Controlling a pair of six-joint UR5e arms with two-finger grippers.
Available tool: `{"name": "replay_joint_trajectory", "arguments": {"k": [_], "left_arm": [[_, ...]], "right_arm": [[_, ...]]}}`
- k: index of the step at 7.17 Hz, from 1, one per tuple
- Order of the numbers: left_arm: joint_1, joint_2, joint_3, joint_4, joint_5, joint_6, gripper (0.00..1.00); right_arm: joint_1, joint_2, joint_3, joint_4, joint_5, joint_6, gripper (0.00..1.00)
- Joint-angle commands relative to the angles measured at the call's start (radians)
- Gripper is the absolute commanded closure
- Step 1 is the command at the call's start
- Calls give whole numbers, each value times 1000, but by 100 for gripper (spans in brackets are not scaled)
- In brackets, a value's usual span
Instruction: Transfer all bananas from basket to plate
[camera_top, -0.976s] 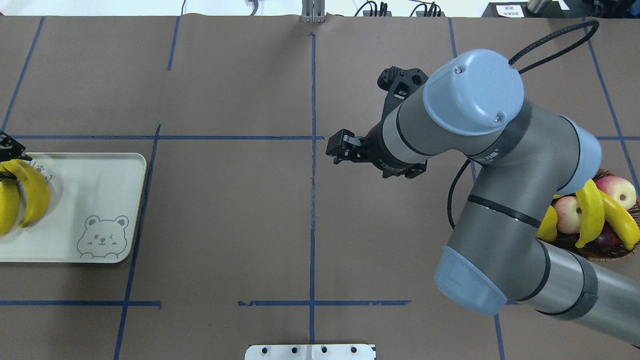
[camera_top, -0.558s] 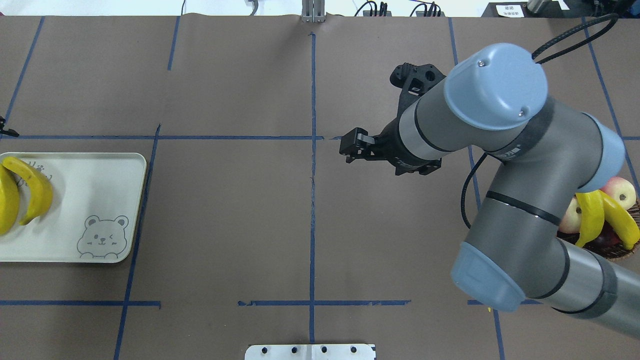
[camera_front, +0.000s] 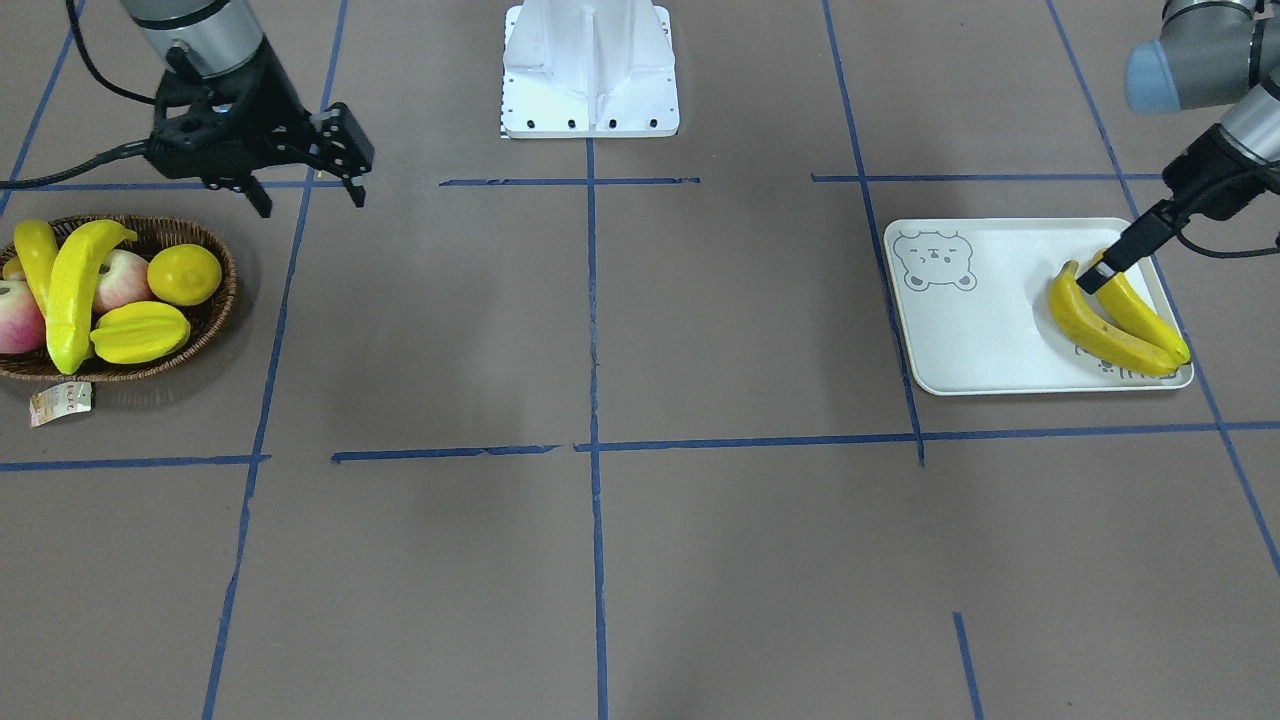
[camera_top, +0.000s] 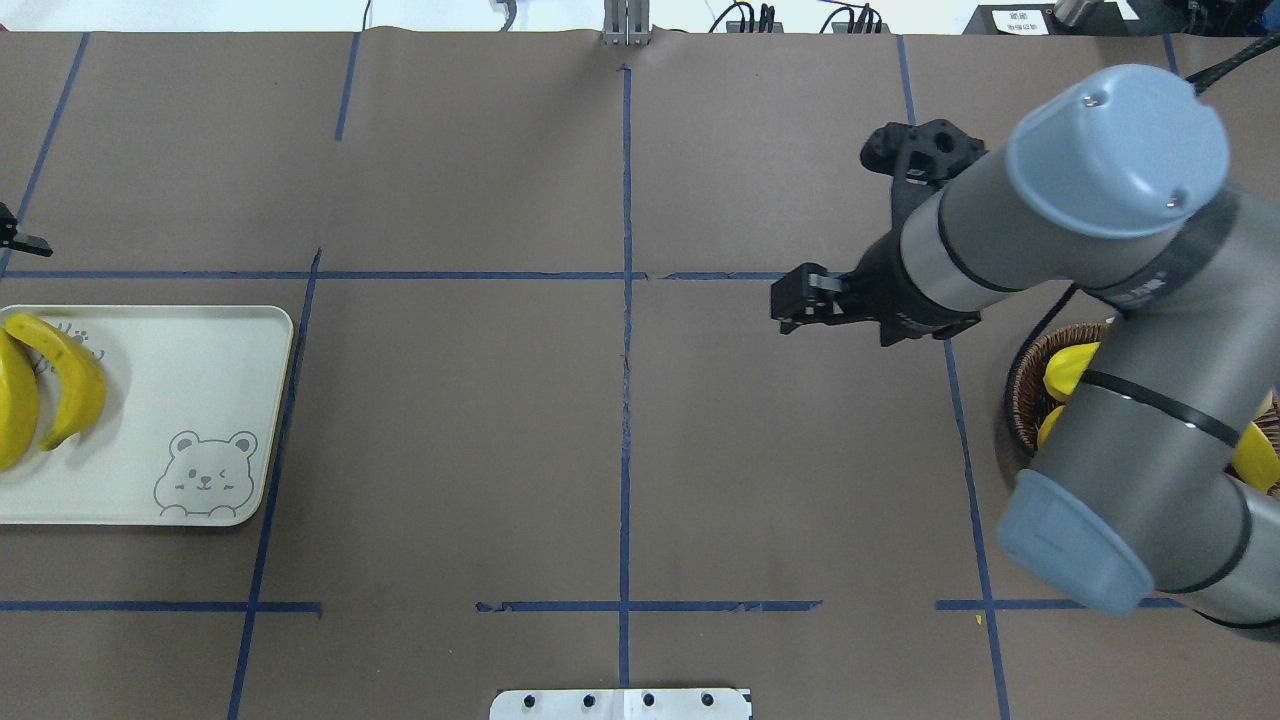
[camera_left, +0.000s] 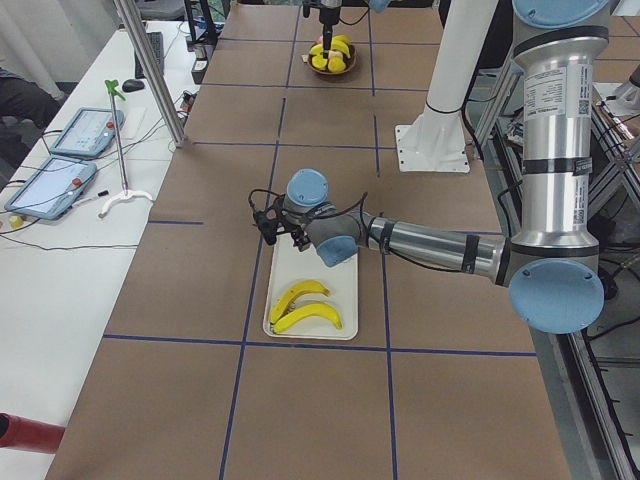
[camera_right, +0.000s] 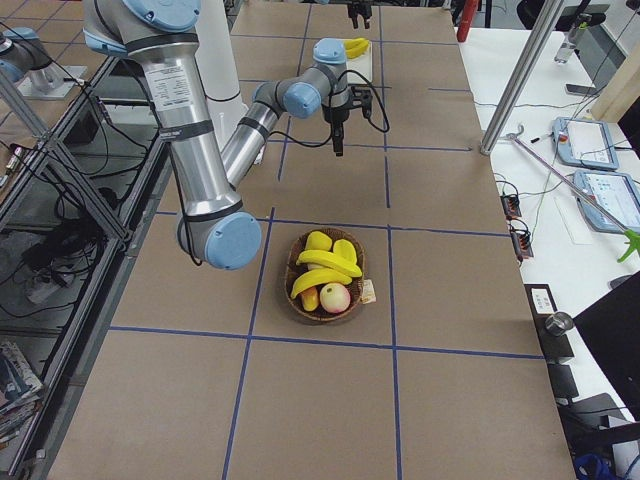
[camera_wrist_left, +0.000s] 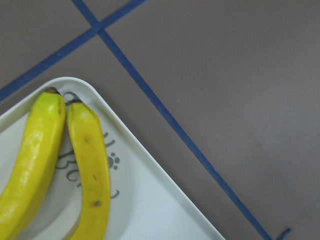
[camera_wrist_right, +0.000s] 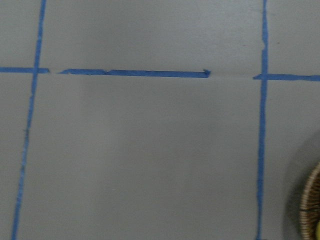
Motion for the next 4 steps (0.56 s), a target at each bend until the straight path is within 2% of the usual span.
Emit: {"name": "replay_joint_trajectory", "arguments": {"k": [1,2,4], "left_arm": [[145,-8,-39,0,9,8,0],[185,-9,-49,0,38,8,0],[193,-8,-51,0,49,8,0]], "right_arm": [[75,-200,54,15,-2,-220,1],[83,-285,77,58,-3,-214,1],[83,-426,47,235,-11,-101,1]]}}
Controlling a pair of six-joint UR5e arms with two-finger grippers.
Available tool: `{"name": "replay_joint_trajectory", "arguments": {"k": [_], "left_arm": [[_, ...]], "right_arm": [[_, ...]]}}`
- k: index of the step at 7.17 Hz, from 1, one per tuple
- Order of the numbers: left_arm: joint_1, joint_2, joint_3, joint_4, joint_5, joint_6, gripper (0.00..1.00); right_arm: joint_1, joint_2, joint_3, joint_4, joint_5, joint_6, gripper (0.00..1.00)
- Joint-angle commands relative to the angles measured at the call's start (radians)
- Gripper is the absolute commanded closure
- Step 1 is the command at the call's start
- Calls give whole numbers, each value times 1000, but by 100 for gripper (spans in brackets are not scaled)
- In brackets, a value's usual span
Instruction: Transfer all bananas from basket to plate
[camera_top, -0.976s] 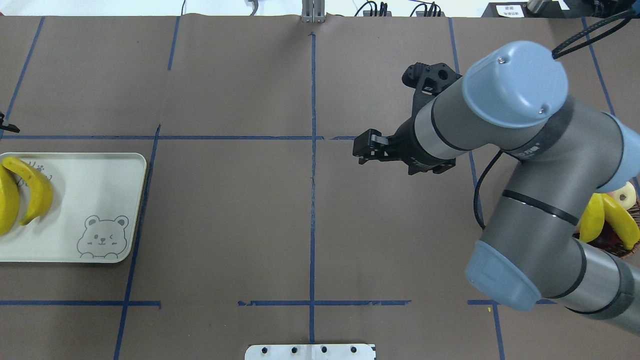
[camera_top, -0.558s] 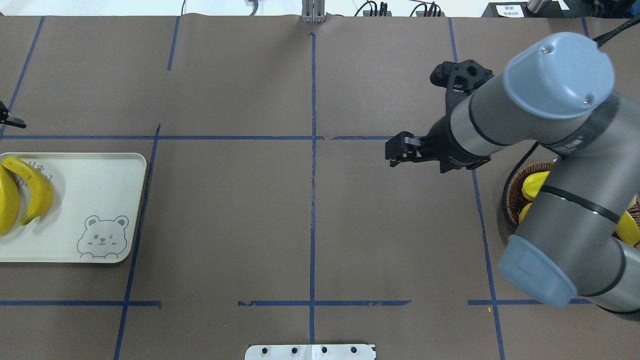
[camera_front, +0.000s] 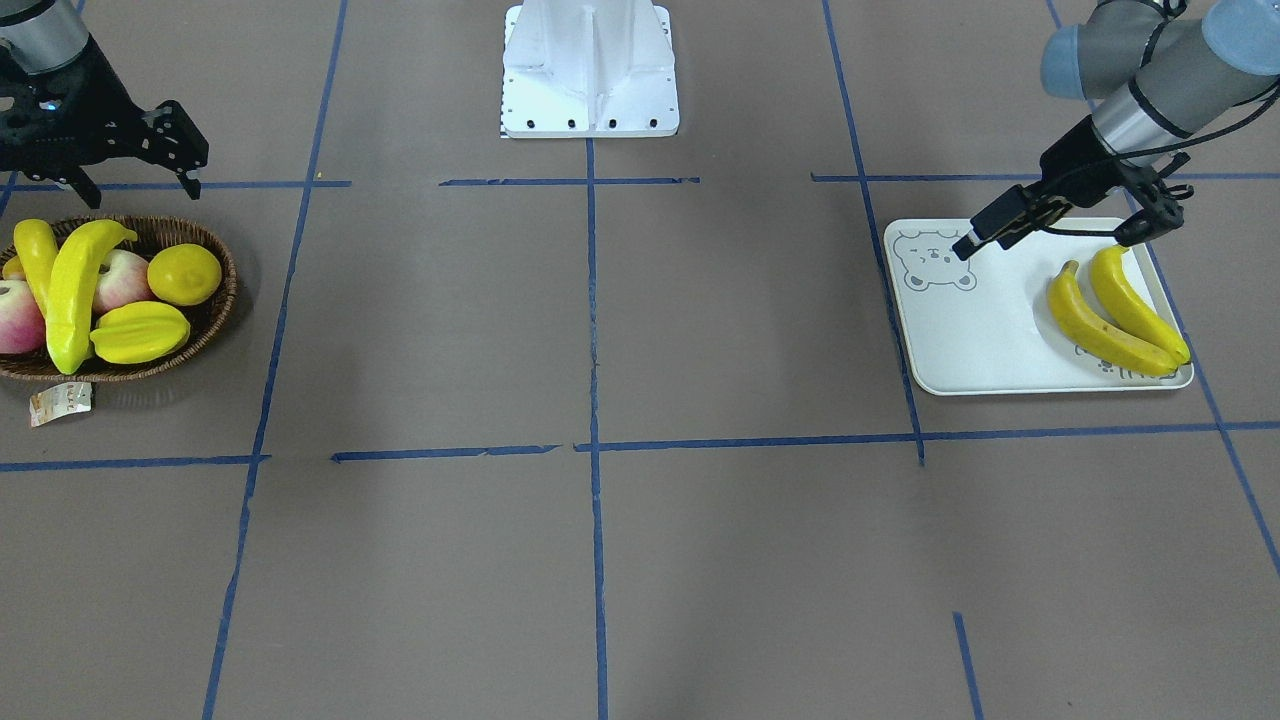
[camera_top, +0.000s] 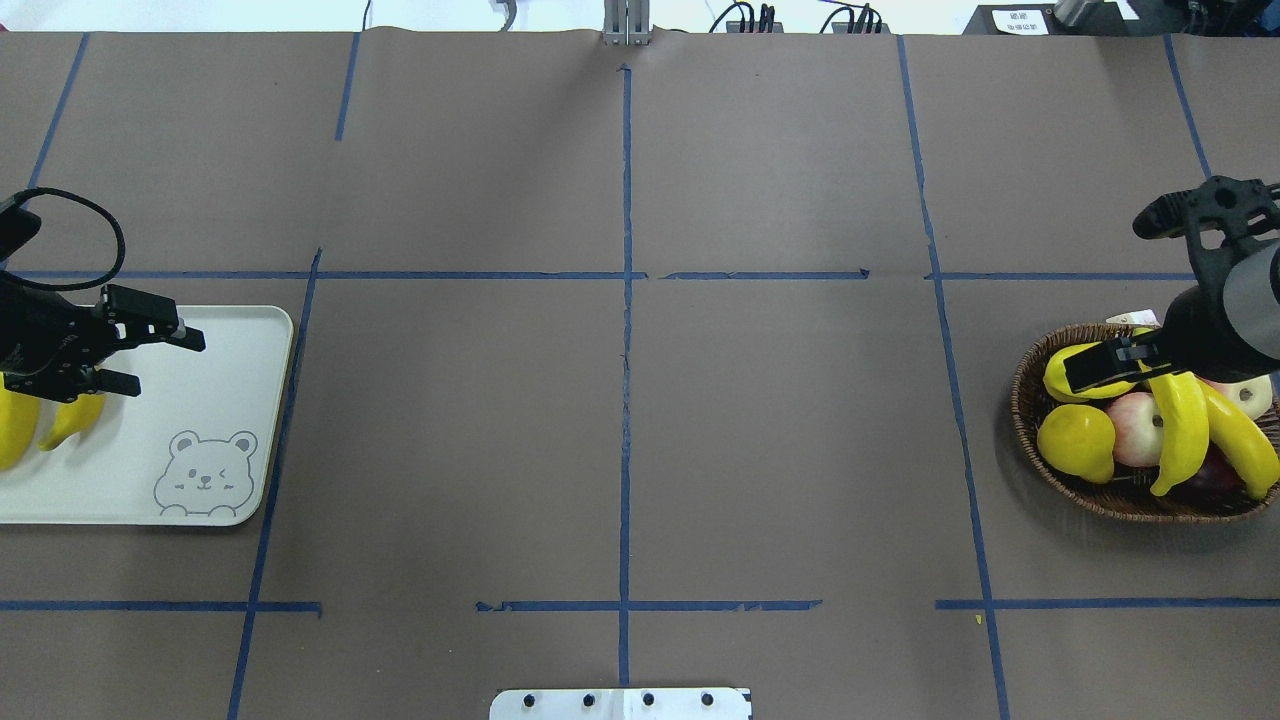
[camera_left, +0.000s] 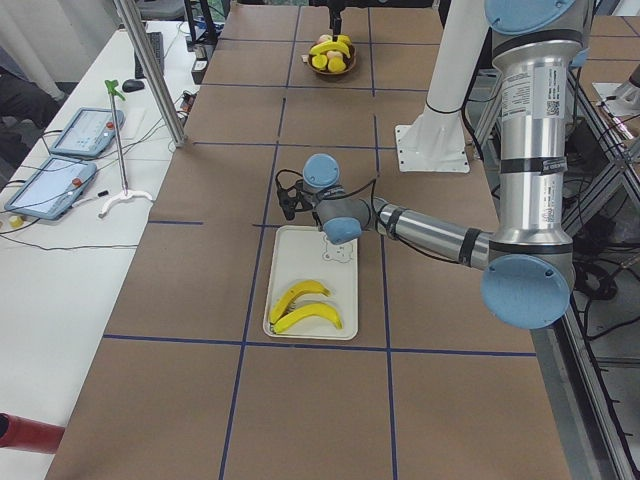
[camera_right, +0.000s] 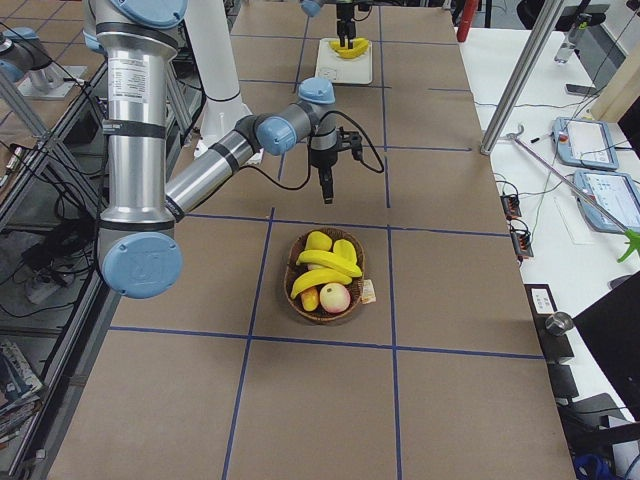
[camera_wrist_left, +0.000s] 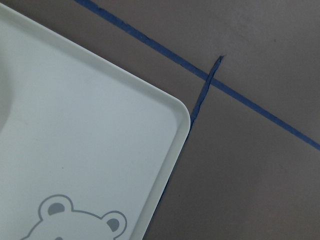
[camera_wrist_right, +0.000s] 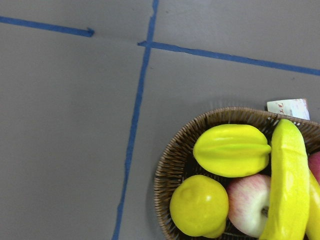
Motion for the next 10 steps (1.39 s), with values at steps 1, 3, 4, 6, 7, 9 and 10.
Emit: {"name": "replay_joint_trajectory", "arguments": {"k": [1,3,4,6,7,9,10], "left_arm": [[14,-3,-2,0,7,0,0],[16,-11,-2,0,7,0,0],[16,-11,-7,0,7,0,0],[16,-11,-7,2,7,0,0],[16,-14,-5,3,7,0,0],[17,-14,-4,3,7,0,0],[17,-15,-2,3,7,0,0]], "right_arm": [[1,-151,-56,216,-19,113,1],[0,-205,-180,478,-73,229,2],[-2,-216,-213,493,-85,230,2],[-9,-217,-236,480,-84,233,1],[-28,-217,-250,480,-85,233,0],[-49,-220,-257,466,-90,233,12],[-51,-219,-257,428,-91,233,23]]}}
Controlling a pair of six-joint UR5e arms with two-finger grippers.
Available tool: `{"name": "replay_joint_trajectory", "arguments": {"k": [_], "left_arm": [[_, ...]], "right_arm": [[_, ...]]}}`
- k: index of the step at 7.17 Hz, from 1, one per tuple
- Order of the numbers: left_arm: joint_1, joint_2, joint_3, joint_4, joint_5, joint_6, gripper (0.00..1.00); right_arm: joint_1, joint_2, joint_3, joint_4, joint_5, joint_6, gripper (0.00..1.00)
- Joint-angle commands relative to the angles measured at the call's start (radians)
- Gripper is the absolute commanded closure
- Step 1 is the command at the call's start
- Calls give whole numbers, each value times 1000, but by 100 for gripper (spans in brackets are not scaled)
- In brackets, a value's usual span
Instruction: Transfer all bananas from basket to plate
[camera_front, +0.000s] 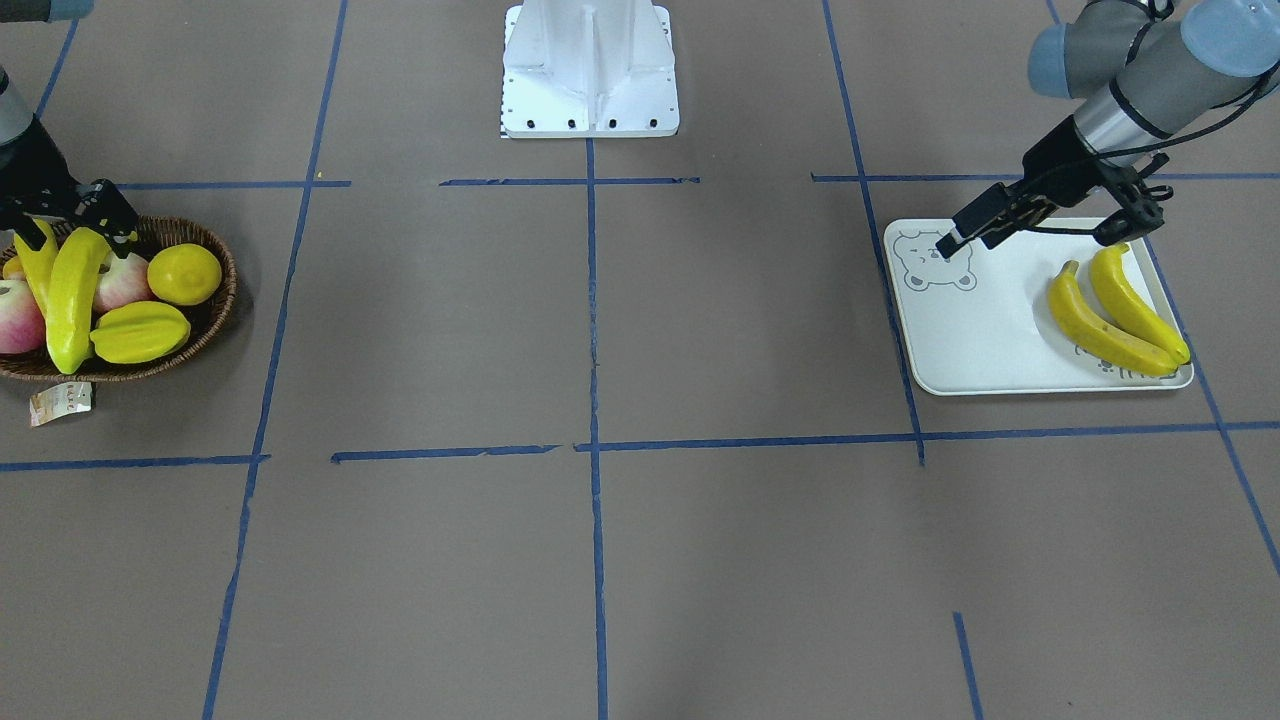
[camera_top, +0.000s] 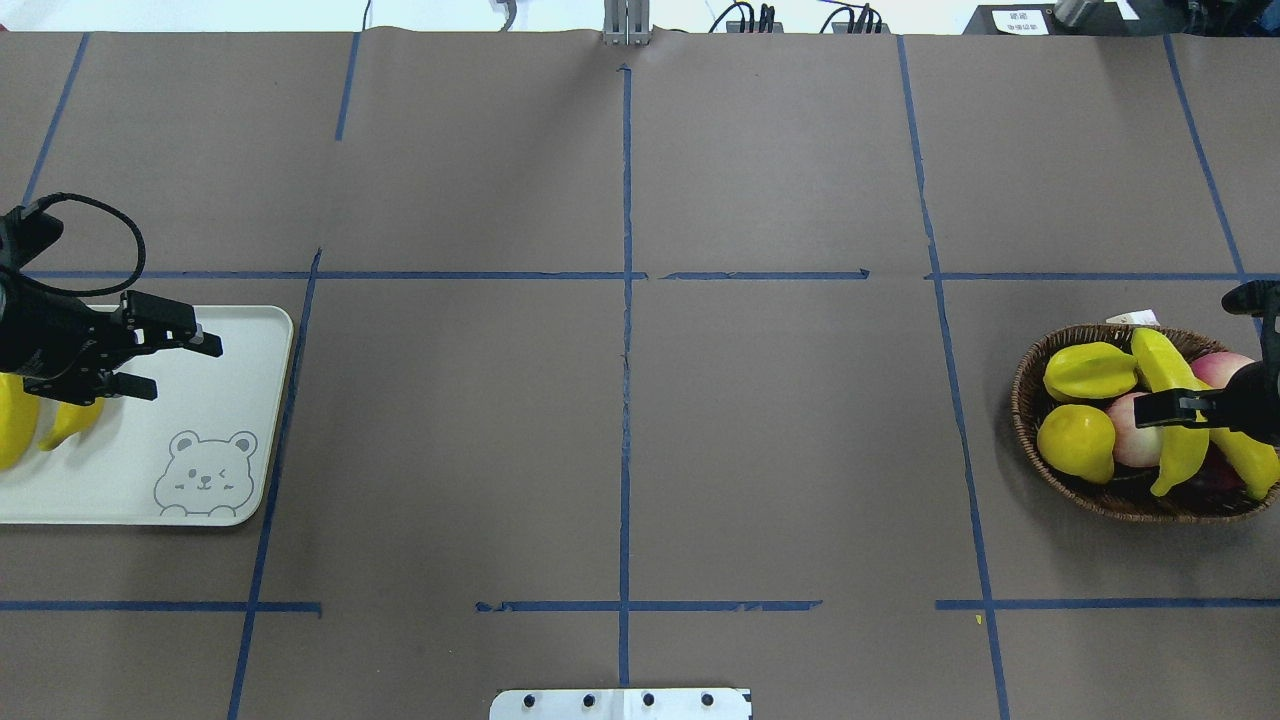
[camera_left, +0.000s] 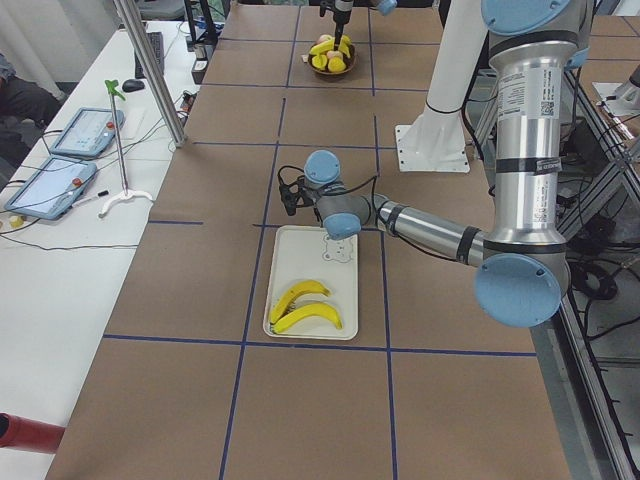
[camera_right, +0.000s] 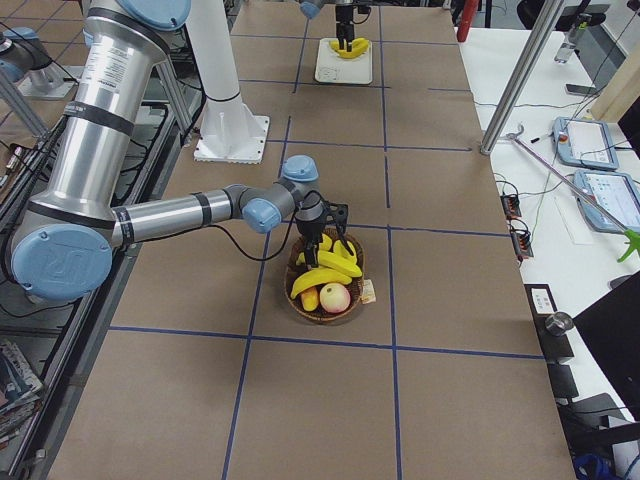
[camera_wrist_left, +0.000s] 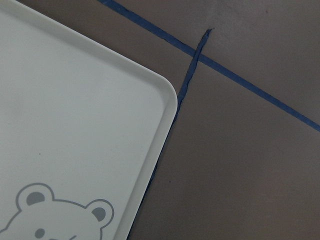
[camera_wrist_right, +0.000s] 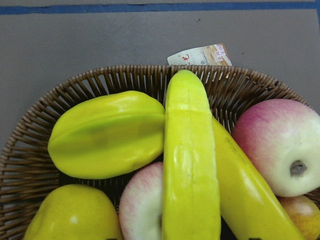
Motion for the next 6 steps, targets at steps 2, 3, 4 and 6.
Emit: {"name": "replay_joint_trajectory", "arguments": {"k": [2,3,4,6], "left_arm": [[0,-1,1,1,0,0,0],[0,-1,3,0,0,0,0],[0,-1,3,0,-2,0,0],[0,-7,6,1,-2,-2,0]], "right_arm": [[-9,-1,-2,-36,-1,0,72],[-7,1,1,-36,-1,-1,89],[-1,-4,11,-40,1,-3,96],[94,-7,178,-206,39,-20,100]]}}
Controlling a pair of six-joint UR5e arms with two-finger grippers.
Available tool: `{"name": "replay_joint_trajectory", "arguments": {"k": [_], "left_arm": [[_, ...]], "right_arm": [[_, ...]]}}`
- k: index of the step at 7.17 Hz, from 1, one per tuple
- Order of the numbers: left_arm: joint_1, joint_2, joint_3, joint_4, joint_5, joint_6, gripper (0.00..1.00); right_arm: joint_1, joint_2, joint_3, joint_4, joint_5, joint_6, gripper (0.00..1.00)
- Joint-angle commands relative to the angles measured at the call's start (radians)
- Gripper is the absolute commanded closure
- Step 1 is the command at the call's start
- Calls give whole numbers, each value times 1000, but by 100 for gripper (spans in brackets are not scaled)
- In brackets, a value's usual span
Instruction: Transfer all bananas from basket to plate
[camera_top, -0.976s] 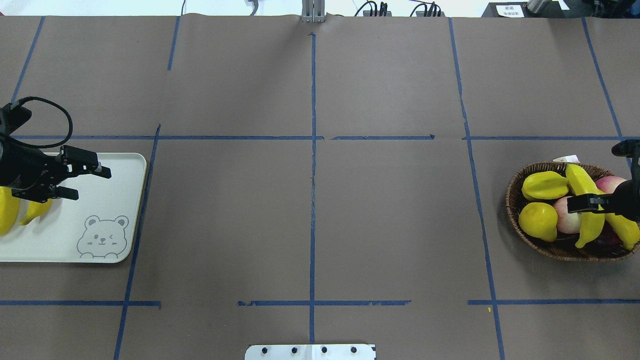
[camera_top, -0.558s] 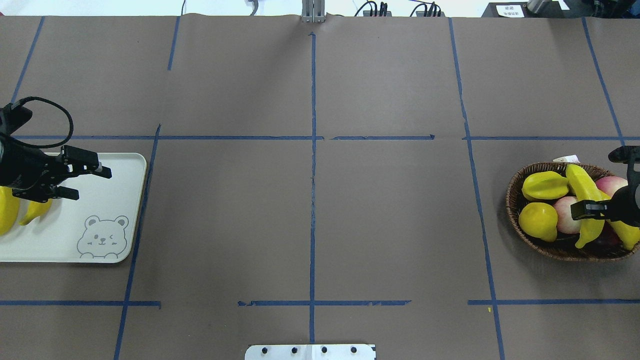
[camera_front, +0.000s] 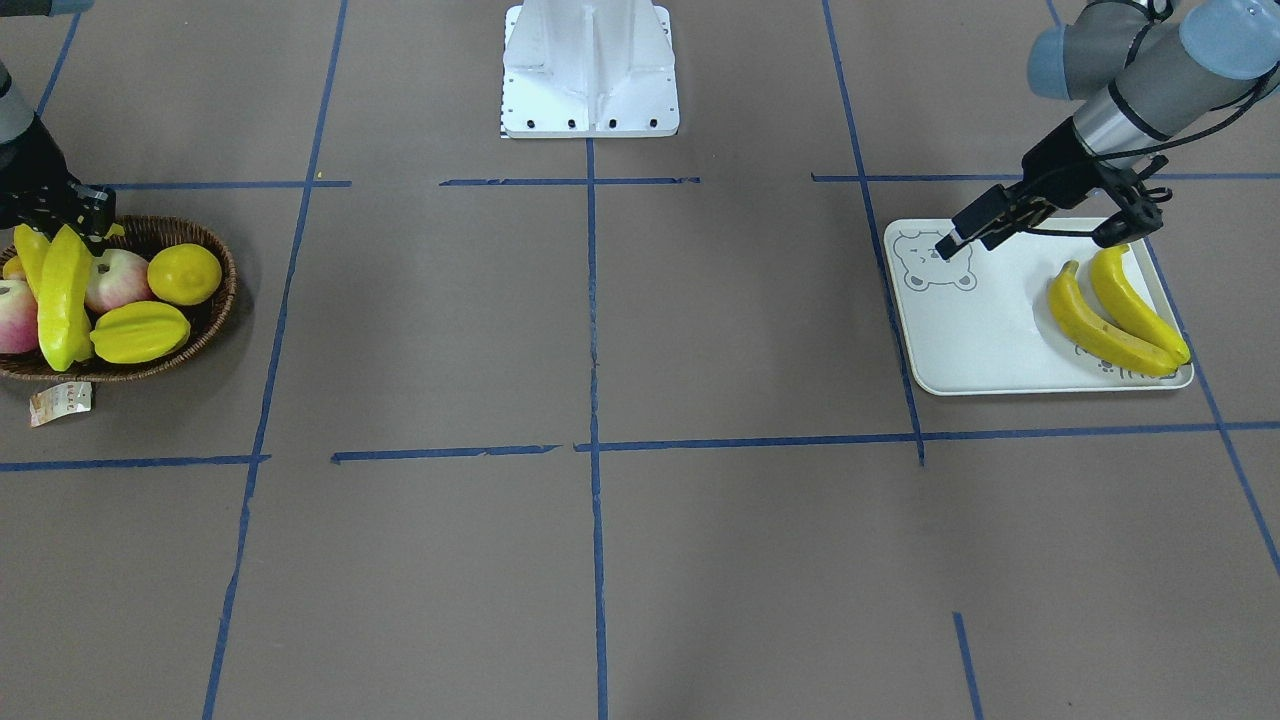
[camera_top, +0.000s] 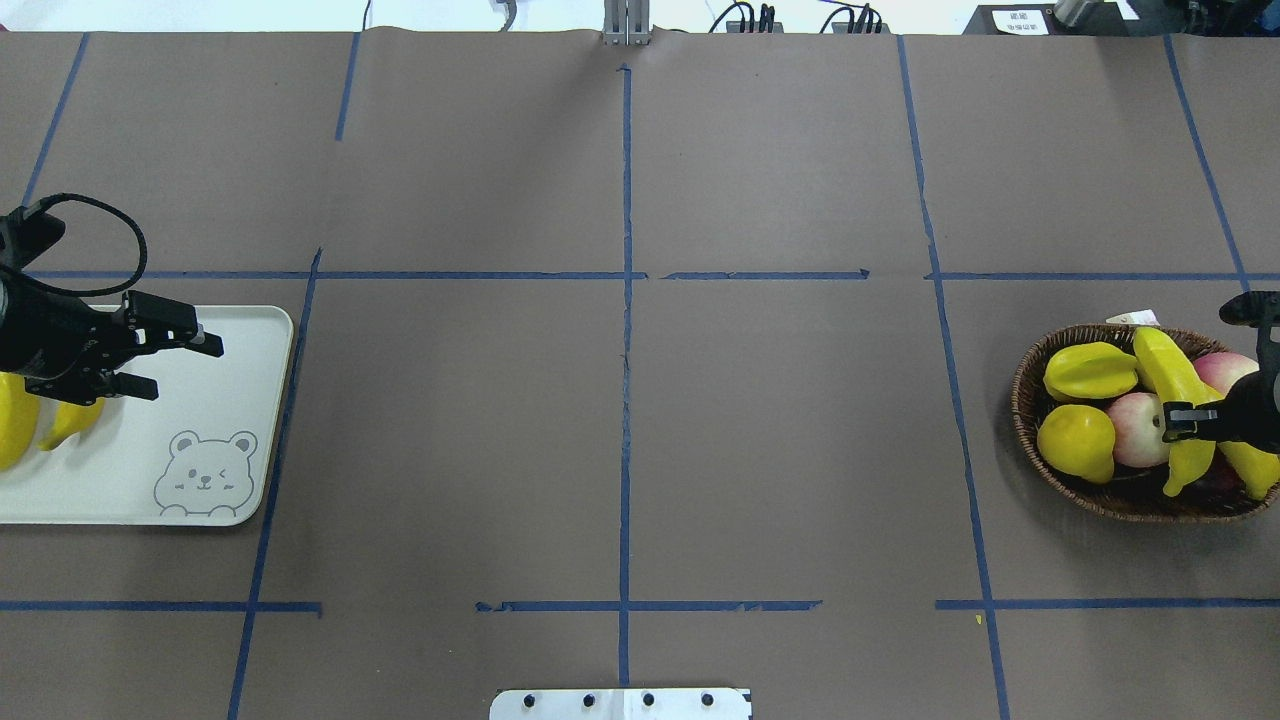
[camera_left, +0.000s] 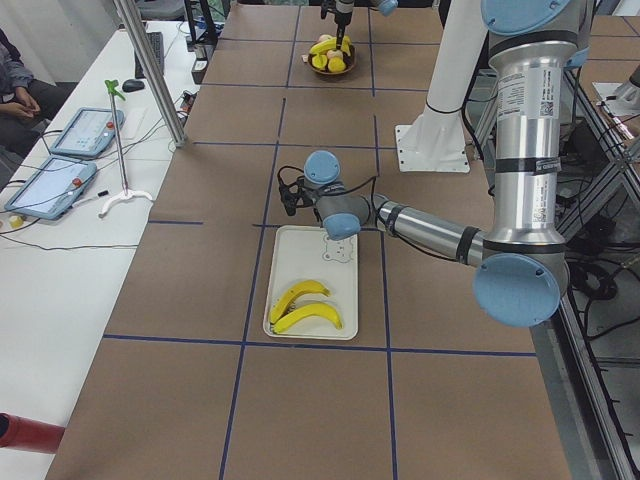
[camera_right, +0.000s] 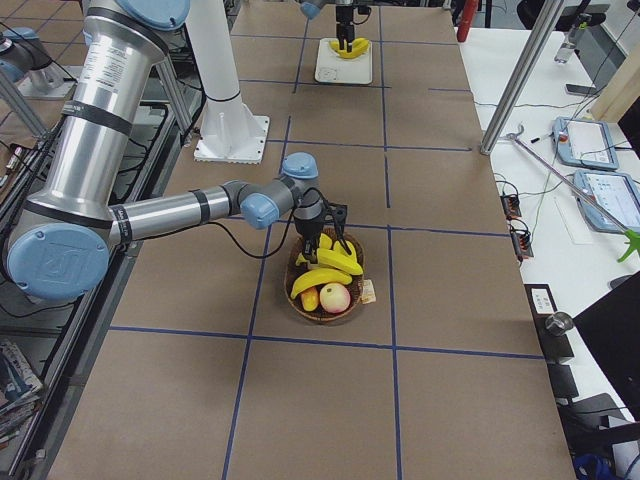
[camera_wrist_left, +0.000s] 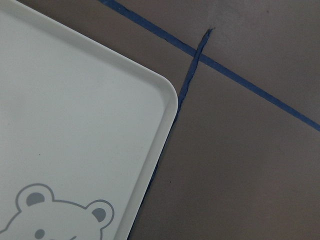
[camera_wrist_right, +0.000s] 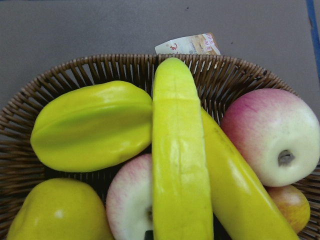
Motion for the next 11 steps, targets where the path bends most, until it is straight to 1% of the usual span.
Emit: {"name": "replay_joint_trajectory", "arguments": {"k": [1,2,4,5,6,7,8,9,10,11], "left_arm": [[0,-17,5,-1,1,-1,0],[0,-62,11,-9,4,-1,0],[6,-125,5,-9,71,-4,0],[41,-174,18,-9,74,-5,0],[70,-235,25,-9,103,-13,0],[84,-261,22,-7,134,-36,0],[122,-293,25,-1,137,-110,0],[142,-351,41,2,139,-193,0],[144,-411,60,2,137,-297,0],[168,-445,61,2,139,-388,1]], "right_arm": [[75,40,188,-191,33,-16,100],[72,87,184,-192,41,-14,99],[42,249,135,-178,107,38,96],[-31,361,102,-164,105,132,96],[-108,487,57,-158,98,240,95],[-176,585,20,-158,81,292,95],[-251,673,-10,-158,3,354,95],[-324,744,-27,-158,-89,430,95],[-374,788,-34,-152,-146,463,95],[-420,804,-69,-32,-183,478,95]]}}
